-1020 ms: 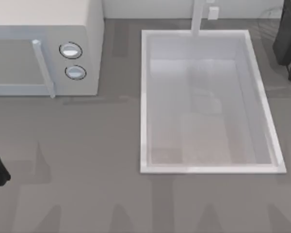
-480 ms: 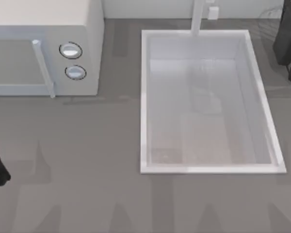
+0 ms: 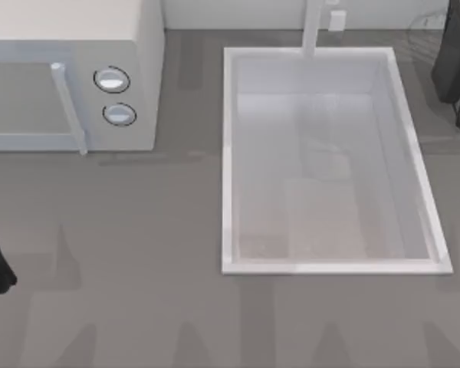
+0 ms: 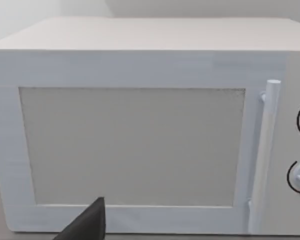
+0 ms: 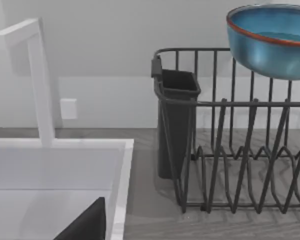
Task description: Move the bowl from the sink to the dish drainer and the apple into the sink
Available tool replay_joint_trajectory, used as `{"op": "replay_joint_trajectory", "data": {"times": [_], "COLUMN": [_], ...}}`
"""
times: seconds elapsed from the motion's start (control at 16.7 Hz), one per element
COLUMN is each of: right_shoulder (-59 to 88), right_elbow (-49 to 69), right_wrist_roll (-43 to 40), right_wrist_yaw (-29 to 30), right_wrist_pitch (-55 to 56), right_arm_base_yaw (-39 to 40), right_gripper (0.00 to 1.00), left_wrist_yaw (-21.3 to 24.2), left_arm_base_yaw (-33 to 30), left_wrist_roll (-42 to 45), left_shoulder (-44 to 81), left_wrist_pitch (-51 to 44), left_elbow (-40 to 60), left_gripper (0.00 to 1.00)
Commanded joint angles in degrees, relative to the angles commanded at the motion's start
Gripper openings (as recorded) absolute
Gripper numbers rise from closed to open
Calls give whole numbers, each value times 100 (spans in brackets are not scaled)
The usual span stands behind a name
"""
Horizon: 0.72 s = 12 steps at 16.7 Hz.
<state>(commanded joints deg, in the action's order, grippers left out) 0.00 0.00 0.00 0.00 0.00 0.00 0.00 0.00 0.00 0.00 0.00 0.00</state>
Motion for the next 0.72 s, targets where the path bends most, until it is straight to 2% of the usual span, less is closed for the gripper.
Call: {"op": "replay_joint_trajectory", "data": {"times": [0.54,0.72], "right_shoulder": [9,382], "right_elbow": [8,339], "right_wrist_roll": [-3,-134], "right_wrist_yaw": [-1,-15], "right_wrist_pitch": [-7,-370], "right_arm_base_yaw": [-3,-132], "right_gripper": [100,100], "left_wrist_yaw": [0,0], "left_arm_base_yaw": [0,0], "left_wrist_roll": [0,0], "left_shoulder": [0,0], "left_wrist_pitch": [0,0], "left_elbow": [0,0], "left_gripper": [100,100]}}
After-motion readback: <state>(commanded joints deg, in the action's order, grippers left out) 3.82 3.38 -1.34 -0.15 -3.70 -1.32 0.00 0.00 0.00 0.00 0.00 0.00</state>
